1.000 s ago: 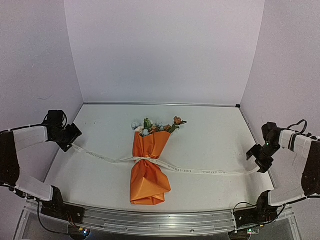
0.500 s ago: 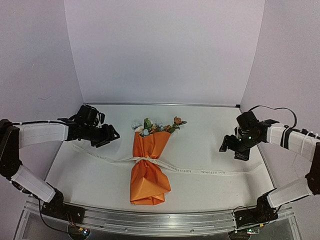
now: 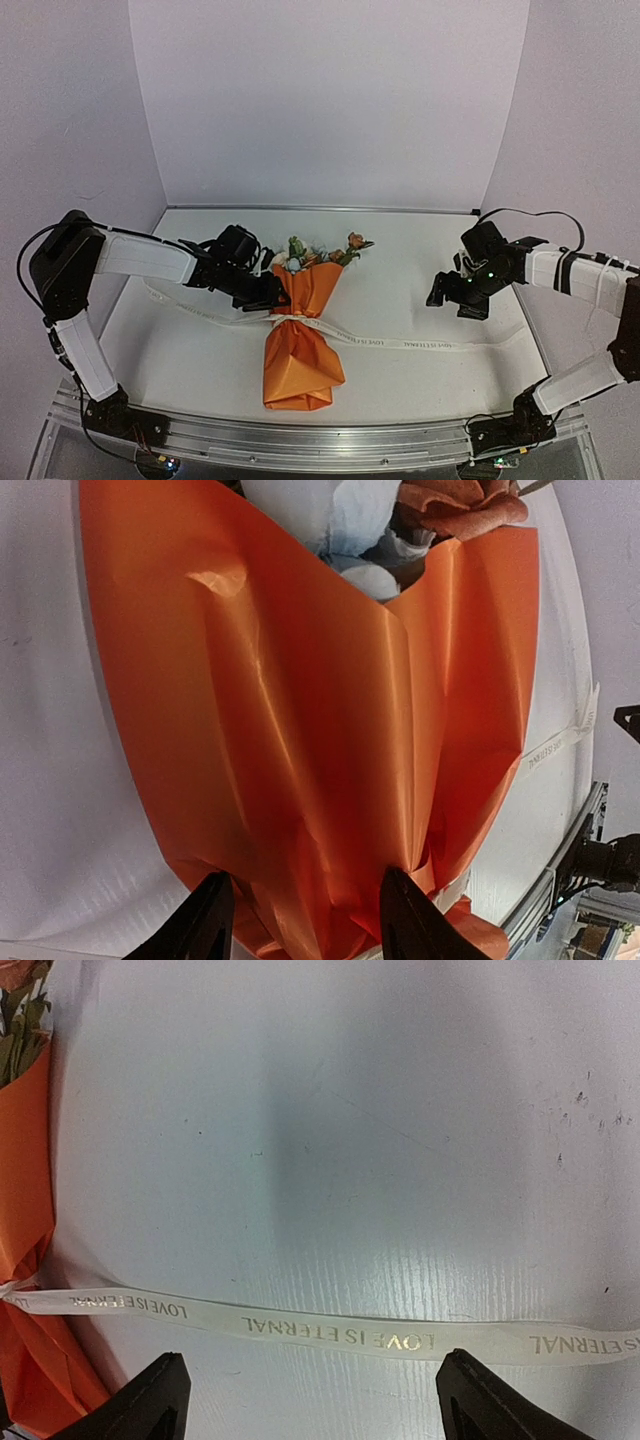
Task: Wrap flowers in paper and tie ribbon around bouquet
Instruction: Move the folded bouquet to the center of the board, then tie the ribbon around the folded bouquet.
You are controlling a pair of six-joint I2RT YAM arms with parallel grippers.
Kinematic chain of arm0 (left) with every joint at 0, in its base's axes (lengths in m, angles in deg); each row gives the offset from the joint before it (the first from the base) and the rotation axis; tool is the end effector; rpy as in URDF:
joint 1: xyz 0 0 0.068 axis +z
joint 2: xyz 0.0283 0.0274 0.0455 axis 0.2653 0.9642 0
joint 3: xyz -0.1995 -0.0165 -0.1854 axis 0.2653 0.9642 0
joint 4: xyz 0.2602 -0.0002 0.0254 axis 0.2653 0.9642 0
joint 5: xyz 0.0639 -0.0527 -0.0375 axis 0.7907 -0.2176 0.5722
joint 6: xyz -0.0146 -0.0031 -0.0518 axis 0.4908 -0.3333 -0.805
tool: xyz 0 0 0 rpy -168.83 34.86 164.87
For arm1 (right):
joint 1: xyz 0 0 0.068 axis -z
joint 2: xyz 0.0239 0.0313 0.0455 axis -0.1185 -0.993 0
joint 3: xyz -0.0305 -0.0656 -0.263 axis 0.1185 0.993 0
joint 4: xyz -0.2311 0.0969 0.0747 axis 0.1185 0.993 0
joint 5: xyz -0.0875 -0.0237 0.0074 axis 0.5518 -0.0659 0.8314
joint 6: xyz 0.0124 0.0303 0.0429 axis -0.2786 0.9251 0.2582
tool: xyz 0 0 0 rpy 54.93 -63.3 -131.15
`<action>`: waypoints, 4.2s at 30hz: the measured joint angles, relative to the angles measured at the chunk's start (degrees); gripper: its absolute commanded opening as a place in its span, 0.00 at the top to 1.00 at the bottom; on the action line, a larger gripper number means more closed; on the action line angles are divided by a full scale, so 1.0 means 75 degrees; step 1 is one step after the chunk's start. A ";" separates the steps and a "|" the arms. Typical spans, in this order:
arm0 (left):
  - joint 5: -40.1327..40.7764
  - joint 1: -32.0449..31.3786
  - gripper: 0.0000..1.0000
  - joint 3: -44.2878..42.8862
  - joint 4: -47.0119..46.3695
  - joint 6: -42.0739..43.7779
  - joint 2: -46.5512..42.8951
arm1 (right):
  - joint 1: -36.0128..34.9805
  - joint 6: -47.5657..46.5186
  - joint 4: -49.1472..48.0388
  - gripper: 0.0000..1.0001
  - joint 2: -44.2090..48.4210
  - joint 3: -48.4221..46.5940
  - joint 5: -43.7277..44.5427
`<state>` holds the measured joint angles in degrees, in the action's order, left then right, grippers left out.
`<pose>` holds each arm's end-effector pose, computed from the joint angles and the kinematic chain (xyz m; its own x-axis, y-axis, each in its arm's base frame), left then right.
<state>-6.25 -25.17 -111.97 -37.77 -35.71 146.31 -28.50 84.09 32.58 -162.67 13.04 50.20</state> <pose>0.2682 -0.2434 0.1668 -0.9290 0.0576 -0.3656 0.2664 0.7898 -0.5525 0.2389 0.1032 0.2187 -0.9367 0.1708 -0.3057 0.0360 0.9154 0.4009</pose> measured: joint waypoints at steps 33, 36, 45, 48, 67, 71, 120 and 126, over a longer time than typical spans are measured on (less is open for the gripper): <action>0.1342 -0.0355 0.33 -0.0352 0.1867 0.4224 -0.0677 | -0.1929 -0.2491 -0.0480 0.13 -0.1002 -0.0553 0.0102; 0.1376 -0.0419 0.33 -0.0431 0.1862 0.4665 -0.0439 | -0.2038 -0.2737 -0.0599 0.13 -0.1061 -0.0553 0.0153; 0.1703 -0.0570 0.35 -0.0930 0.1531 0.5578 0.0630 | -0.2131 -0.3178 -0.0811 0.13 -0.1392 -0.0592 0.0303; 0.1970 -0.0582 0.41 -0.0979 0.1317 0.5723 0.0815 | -0.2227 -0.3327 -0.0839 0.13 -0.1622 -0.0665 0.0352; 0.2736 -0.0652 1.00 -0.0502 0.0381 0.5381 -0.0067 | -0.3044 -0.3968 -0.1319 0.14 -0.3368 -0.1540 0.0825; 0.2735 -0.0652 1.00 -0.0485 0.0248 0.5343 -0.0251 | -0.3239 -0.3981 -0.1432 0.15 -0.3771 -0.1771 0.1154; 0.3906 0.0087 1.00 0.2109 -0.0189 0.1803 -0.1736 | -0.2570 0.0066 -0.1111 0.85 -0.1787 0.0553 0.5498; 0.2783 0.0021 1.00 0.1937 -0.0507 0.1985 -0.1427 | -0.2931 -0.1072 -0.1947 0.36 -0.1720 0.0432 0.4056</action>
<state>14.62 -25.02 -97.45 -41.57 -20.82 135.61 -50.48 76.05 17.97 -175.57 16.27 80.62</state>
